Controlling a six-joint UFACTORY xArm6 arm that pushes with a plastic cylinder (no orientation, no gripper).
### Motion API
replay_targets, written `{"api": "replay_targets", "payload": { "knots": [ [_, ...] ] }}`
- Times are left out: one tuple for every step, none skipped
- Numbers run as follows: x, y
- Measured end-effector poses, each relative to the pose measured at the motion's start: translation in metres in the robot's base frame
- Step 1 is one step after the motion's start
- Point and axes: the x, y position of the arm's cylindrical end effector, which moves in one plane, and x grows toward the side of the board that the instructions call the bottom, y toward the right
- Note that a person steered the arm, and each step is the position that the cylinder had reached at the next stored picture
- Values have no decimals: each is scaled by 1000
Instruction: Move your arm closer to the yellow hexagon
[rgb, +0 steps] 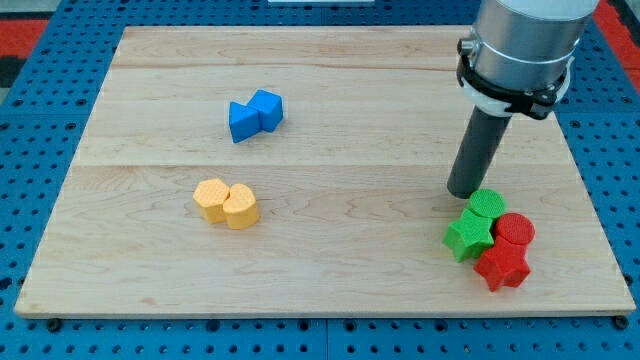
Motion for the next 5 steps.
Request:
{"api": "replay_targets", "payload": {
  "knots": [
    [6, -1],
    [-10, -31],
    [-8, -80],
    [32, -112],
    [88, -155]
  ]
}}
